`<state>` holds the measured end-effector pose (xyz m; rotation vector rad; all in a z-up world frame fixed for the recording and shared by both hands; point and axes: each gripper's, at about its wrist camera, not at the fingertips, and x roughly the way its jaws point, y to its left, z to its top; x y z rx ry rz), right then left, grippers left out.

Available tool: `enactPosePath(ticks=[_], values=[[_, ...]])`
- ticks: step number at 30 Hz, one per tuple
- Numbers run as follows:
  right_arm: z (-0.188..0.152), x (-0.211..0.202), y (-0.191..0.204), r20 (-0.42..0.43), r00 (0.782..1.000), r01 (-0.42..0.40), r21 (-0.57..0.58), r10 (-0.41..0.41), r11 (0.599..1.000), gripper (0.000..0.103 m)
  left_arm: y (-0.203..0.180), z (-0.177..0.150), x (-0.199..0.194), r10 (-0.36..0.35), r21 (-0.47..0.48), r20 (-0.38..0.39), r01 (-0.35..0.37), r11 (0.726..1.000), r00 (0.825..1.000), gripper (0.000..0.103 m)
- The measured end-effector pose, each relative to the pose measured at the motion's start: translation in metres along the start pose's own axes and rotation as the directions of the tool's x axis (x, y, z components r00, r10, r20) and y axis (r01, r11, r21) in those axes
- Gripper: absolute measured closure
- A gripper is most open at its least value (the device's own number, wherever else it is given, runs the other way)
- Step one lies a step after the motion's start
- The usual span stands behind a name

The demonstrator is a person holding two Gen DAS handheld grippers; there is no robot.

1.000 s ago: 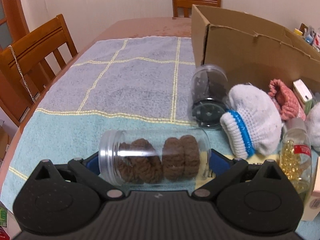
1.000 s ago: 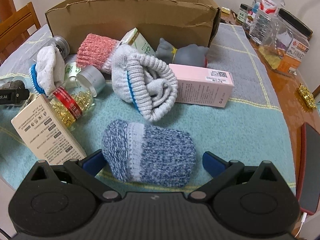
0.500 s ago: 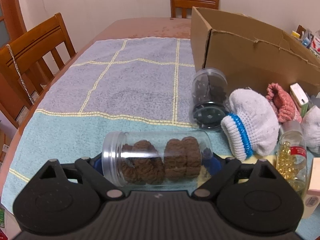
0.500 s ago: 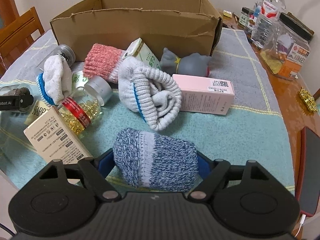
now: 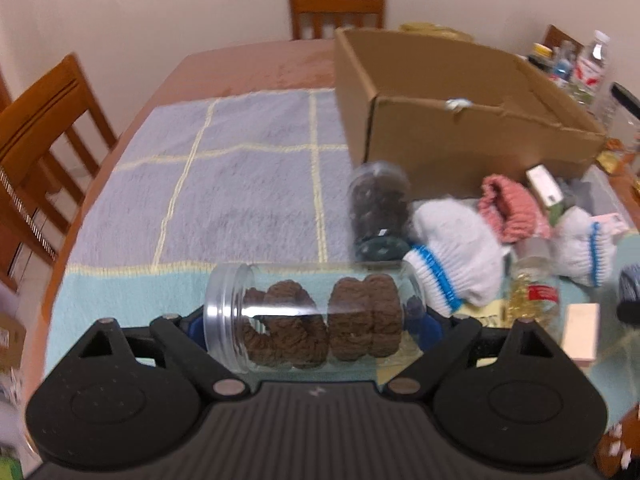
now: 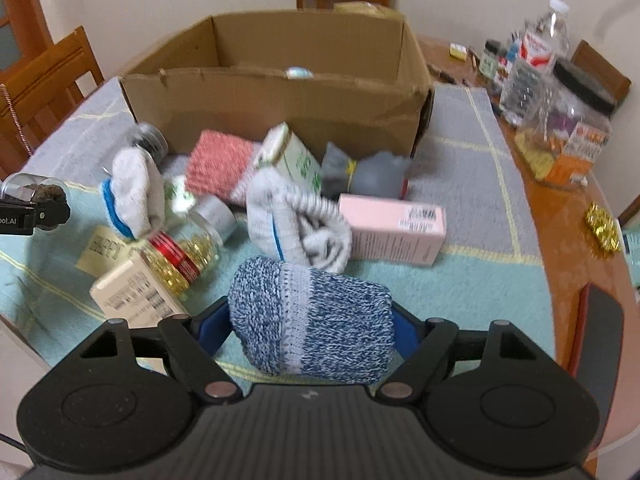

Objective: Organize objects
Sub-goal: 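Grasp the blue knit sock with the right tool while the left tool lifts the jar, then lower the jar with the left tool into the box while the right tool drops the blue sock there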

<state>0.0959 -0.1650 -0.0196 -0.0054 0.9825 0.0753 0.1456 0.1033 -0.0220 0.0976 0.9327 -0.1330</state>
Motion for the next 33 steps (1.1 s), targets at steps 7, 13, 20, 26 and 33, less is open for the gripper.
enactPosePath(ticks=[7,13,20,26,33], values=[[0.046,-0.018,-0.003,0.073,0.996,-0.056,-0.021,0.057,0.998,0.019,-0.008,0.058,-0.024,-0.063,0.089,0.086,0.055,0.995,0.994,0.011],[0.106,-0.019,0.003,0.167,0.981,-0.098,-0.031,0.101,0.995,0.019,-0.034,0.127,-0.021,-0.127,0.177,0.175,0.096,0.98,0.976,0.011],[0.169,0.015,0.016,0.178,0.98,-0.077,-0.04,0.083,0.996,0.019,-0.065,0.19,0.02,-0.155,0.214,0.156,0.12,0.969,0.976,0.011],[0.184,0.045,0.024,0.153,0.988,-0.026,-0.042,0.032,0.999,0.006,-0.074,0.208,0.057,-0.176,0.213,0.107,0.151,0.965,0.978,0.003],[0.175,0.035,0.021,0.152,0.988,0.004,-0.055,0.004,0.998,0.0,-0.074,0.205,0.058,-0.139,0.239,0.112,0.109,0.965,0.984,0.003]])
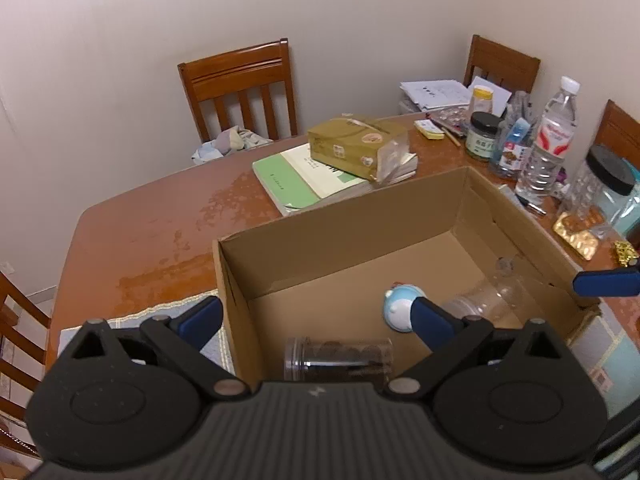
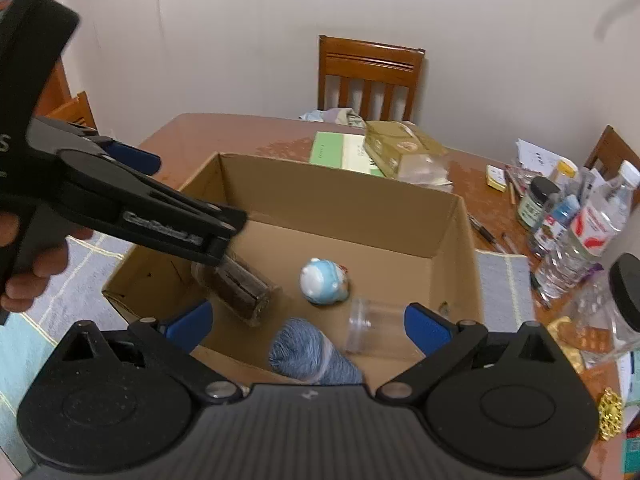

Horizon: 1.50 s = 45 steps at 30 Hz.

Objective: Organize objects
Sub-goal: 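Lower the jar with the left tool into the box while the right tool drops the blue sock there, then bring both open tools back over the remaining items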

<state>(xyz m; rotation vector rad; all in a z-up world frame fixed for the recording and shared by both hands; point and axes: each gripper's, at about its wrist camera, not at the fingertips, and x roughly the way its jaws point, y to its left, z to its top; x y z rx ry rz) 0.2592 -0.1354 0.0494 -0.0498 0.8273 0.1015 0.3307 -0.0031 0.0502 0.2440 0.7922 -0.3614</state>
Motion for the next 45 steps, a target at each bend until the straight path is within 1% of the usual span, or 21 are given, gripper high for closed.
enactPosePath(ticks=[3,6,8,13,15,21,23,25,28,32,35,37,45], values=[[-0.007,-0.011,-0.005,-0.014,1.0,0.001,0.03,-0.001,1.0,0.0,0.001,-0.003,-0.012,0.002,-0.002,-0.006,-0.002,1.0,1.0,0.003],[-0.02,-0.02,-0.008,-0.033,0.999,0.006,0.047,-0.004,0.999,0.0,0.0,-0.013,-0.029,0.009,0.001,-0.001,-0.009,1.0,1.0,0.003],[-0.031,-0.025,-0.006,-0.048,0.999,0.005,0.053,-0.002,0.999,0.0,-0.001,-0.022,-0.039,0.012,0.004,0.003,-0.012,1.0,1.0,0.003],[-0.068,-0.031,0.003,-0.082,0.996,-0.013,0.077,0.019,0.997,0.0,-0.01,-0.057,-0.056,0.021,0.023,-0.001,-0.021,1.0,1.0,0.003],[-0.084,-0.034,0.008,-0.101,0.994,-0.03,0.098,0.04,0.995,0.0,-0.013,-0.074,-0.062,0.032,0.009,-0.015,-0.032,0.999,0.999,0.003],[-0.121,-0.044,0.019,-0.136,0.987,-0.062,0.154,0.083,0.986,0.0,-0.017,-0.12,-0.08,0.005,-0.065,-0.047,-0.008,0.998,0.999,0.003],[-0.13,-0.047,0.022,-0.146,0.986,-0.062,0.164,0.086,0.985,0.0,-0.019,-0.133,-0.086,0.013,-0.086,-0.051,-0.017,0.996,0.999,0.003],[-0.138,-0.05,0.024,-0.149,0.985,-0.06,0.164,0.085,0.985,0.0,-0.021,-0.144,-0.092,0.036,-0.098,-0.044,-0.04,0.994,0.998,0.003],[-0.146,-0.053,0.028,-0.155,0.984,-0.062,0.171,0.089,0.983,0.0,-0.021,-0.161,-0.103,0.058,-0.131,-0.046,-0.064,0.989,0.997,0.003],[-0.152,-0.052,0.032,-0.171,0.981,-0.064,0.175,0.094,0.983,0.0,-0.02,-0.18,-0.108,0.049,-0.182,-0.077,-0.062,0.981,0.996,0.003],[-0.155,-0.048,0.035,-0.178,0.979,-0.066,0.179,0.098,0.982,0.0,-0.02,-0.189,-0.107,0.046,-0.19,-0.104,-0.065,0.98,0.994,0.003],[-0.158,-0.046,0.038,-0.185,0.979,-0.053,0.171,0.085,0.984,0.0,-0.021,-0.193,-0.105,0.05,-0.191,-0.115,-0.072,0.979,0.992,0.003],[-0.165,-0.04,0.036,-0.184,0.976,-0.084,0.186,0.119,0.979,0.0,-0.021,-0.199,-0.104,0.043,-0.2,-0.128,-0.068,0.977,0.991,0.003]])
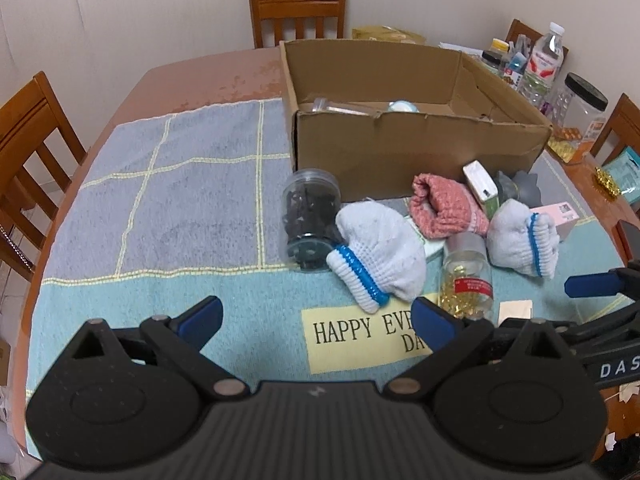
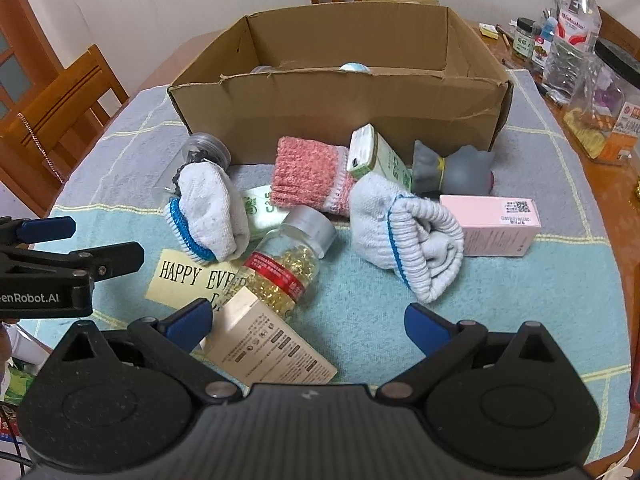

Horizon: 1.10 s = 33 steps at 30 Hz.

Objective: Organize objects
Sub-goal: 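Bring both open tools back over the remaining items, then grasp the white sock with blue stripe with the left tool while the right tool grasps the white carton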

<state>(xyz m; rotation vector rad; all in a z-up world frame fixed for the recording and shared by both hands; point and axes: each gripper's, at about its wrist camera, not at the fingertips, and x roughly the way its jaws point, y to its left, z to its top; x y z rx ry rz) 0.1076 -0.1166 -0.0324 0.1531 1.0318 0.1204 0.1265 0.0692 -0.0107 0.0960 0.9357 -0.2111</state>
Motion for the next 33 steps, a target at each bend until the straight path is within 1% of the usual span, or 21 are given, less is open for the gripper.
enactPosePath(ticks=[4,5,8,9,15,20,24,33], values=[[-0.004,0.005,0.002,-0.025,1.0,-0.01,-0.016,0.01,1.0,0.0,0.0,-0.001,0.003,-0.002,0.001,-0.01,0.002,1.0,1.0,0.003],[-0.006,0.007,0.004,-0.034,0.999,0.001,-0.029,-0.002,1.0,0.0,0.0,-0.001,0.004,-0.001,0.0,-0.011,0.001,1.0,1.0,0.003],[-0.013,0.015,0.012,-0.045,0.996,0.076,-0.09,-0.08,0.993,0.0,0.0,-0.001,0.006,-0.003,-0.004,-0.014,0.003,1.0,1.0,0.003],[-0.015,0.017,0.013,-0.047,0.994,0.088,-0.106,-0.094,0.99,0.0,0.0,-0.001,0.006,-0.004,-0.003,-0.014,0.004,1.0,1.0,0.003],[-0.032,0.028,0.001,-0.085,0.987,0.124,-0.11,-0.134,0.986,0.0,-0.001,-0.002,0.009,-0.016,0.009,-0.014,0.017,1.0,1.0,0.003],[-0.046,0.03,-0.008,-0.082,0.979,0.171,-0.151,-0.185,0.974,0.0,-0.004,-0.002,0.014,-0.047,0.008,-0.001,0.047,0.999,0.999,0.003],[-0.052,0.027,-0.017,-0.074,0.985,0.148,-0.12,-0.157,0.982,0.0,-0.009,0.003,0.024,-0.064,-0.009,0.022,0.064,0.998,0.998,0.003],[-0.058,0.025,-0.018,-0.053,0.986,0.153,-0.113,-0.16,0.982,0.0,-0.026,0.012,0.052,-0.033,-0.106,0.081,0.041,0.994,0.996,0.003]])
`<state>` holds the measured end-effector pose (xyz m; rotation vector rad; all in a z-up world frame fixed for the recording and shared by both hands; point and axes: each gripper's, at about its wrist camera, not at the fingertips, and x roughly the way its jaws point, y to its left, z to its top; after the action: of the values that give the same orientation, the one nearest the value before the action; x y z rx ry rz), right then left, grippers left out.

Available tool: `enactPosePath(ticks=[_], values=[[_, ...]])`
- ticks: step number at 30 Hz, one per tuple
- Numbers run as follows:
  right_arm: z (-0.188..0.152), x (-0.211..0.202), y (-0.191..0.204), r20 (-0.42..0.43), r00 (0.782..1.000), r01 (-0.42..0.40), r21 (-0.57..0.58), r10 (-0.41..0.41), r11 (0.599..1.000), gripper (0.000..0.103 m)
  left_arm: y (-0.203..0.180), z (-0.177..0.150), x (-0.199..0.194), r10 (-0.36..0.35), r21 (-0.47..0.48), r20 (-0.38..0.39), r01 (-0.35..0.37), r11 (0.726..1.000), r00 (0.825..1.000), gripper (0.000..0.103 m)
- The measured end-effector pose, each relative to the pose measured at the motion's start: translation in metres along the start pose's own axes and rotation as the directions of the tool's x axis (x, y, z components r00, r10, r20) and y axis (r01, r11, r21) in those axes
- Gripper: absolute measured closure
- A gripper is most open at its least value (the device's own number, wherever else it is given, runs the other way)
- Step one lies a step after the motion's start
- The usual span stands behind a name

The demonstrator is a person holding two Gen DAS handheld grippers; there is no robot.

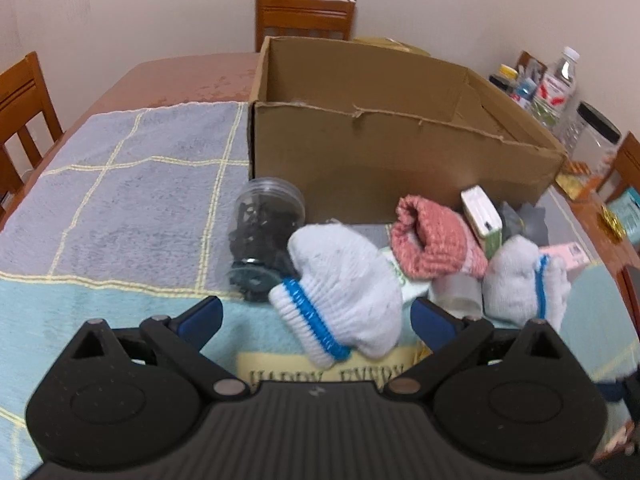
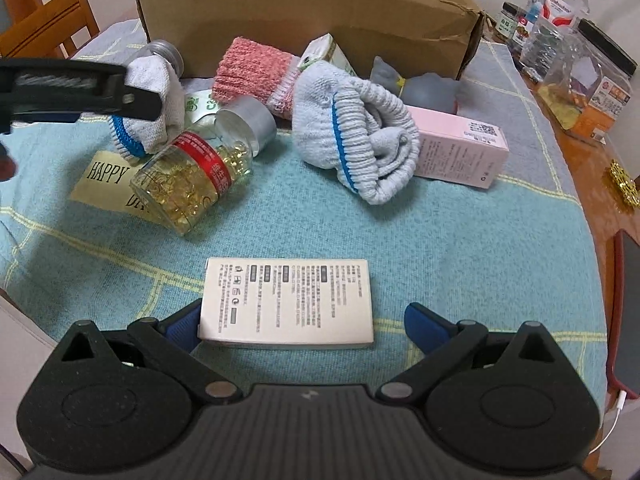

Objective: Organize objects
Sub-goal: 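Grasp the white sock with blue stripe with the left tool while the right tool grasps the white carton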

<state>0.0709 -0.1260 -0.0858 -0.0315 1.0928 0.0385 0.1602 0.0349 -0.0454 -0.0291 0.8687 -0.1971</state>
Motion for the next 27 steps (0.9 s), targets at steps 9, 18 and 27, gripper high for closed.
enactPosePath(ticks=[9,18,27], values=[[0.003,0.0,0.001,0.012,1.0,0.003,0.004,-0.003,1.0,0.0,-0.012,0.004,0.021,0.013,-0.036,-0.019,-0.013,0.999,1.0,0.018],[0.002,0.0,0.004,0.029,1.0,-0.006,-0.007,0.006,1.0,0.0,-0.005,-0.001,0.027,0.014,-0.067,-0.035,-0.017,0.998,0.999,0.029],[0.004,-0.009,0.012,0.05,0.999,-0.004,-0.055,0.006,0.998,0.019,-0.002,-0.004,0.026,0.007,-0.067,-0.036,-0.009,0.998,0.999,0.034]])
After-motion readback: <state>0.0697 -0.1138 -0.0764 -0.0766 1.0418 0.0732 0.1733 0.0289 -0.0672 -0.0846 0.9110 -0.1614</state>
